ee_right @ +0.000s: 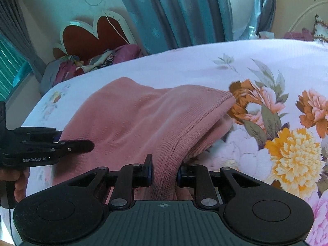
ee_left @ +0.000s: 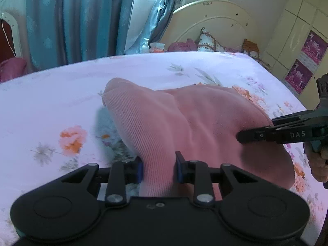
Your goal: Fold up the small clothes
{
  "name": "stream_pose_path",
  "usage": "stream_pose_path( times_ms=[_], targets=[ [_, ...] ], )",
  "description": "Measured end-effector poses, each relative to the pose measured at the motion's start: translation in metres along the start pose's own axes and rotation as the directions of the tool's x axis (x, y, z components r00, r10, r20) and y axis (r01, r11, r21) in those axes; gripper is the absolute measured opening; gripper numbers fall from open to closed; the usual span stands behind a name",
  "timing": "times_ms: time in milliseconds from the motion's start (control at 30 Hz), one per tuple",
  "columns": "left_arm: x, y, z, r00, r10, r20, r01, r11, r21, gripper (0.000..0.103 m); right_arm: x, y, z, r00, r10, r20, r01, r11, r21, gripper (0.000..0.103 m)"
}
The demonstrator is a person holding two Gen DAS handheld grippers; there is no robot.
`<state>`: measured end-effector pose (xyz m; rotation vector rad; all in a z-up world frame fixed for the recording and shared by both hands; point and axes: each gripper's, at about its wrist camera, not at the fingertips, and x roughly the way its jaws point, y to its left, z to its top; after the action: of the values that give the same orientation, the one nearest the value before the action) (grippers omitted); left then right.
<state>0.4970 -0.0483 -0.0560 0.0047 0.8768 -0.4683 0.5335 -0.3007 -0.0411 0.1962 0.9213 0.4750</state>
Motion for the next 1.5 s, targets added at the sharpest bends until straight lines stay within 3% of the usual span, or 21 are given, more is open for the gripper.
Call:
stream_pose_path(
  times_ms=[367,700,867,967,1000,1067,1200,1333,1433,1500],
  targets=[
    [-0.067,0.063,-0.019,0.999,0.033,0.041,-0.033,0.999,-0.003,0.028,0.027,0.091,0.009,1.0,0.021,0.013,-0.021,0.998,-0.064,0.021],
    [-0.124,0.158,-0.057,0.993,0.109,0.034,-0.106,0.992,-0.071,0.028,0.098,0.191,0.005,0.994,0.1,-0.03,-0.103,0.988,-0.116,0.021],
    [-0.133,0.206,-0.085,0.998,0.051,-0.022,-0.054,0.99,-0.13,0.029,0.14,0.231,-0.007,0.991,0.072,-0.108,-0.086,0.989,-0.123,0.021],
    [-0.102,0.24,-0.115,0.99,-0.003,-0.14,-0.03,0.971,-0.236,0.039,0.186,0.23,-0.024,0.972,0.0,-0.234,-0.018,0.997,-0.076,0.021],
    [-0.095,0.251,-0.125,0.991,-0.032,-0.129,-0.006,0.959,-0.284,0.04,0.199,0.223,-0.03,0.964,-0.007,-0.265,-0.004,0.999,-0.039,0.021],
    [-0.098,0.265,-0.136,0.992,-0.104,-0.072,0.068,0.919,-0.388,0.04,0.201,0.214,-0.032,0.969,0.024,-0.247,-0.016,0.999,0.035,0.021],
    [-0.099,0.271,-0.132,0.992,-0.125,-0.015,0.111,0.929,-0.354,0.043,0.198,0.21,-0.028,0.969,0.036,-0.246,-0.034,0.999,0.011,0.022],
    [-0.094,0.286,-0.131,0.988,-0.149,0.025,0.148,0.916,-0.374,0.043,0.192,0.204,-0.019,0.99,-0.008,-0.143,0.012,1.0,0.026,0.051],
    [-0.084,0.297,-0.127,0.983,-0.179,0.042,0.181,0.902,-0.392,0.046,0.206,0.185,-0.006,0.988,0.078,-0.134,-0.057,0.986,0.157,0.051],
    [-0.079,0.301,-0.127,0.973,-0.225,0.051,0.225,0.879,-0.421,0.049,0.214,0.176,-0.001,0.987,0.113,-0.113,-0.087,0.973,0.212,0.051]
  ],
)
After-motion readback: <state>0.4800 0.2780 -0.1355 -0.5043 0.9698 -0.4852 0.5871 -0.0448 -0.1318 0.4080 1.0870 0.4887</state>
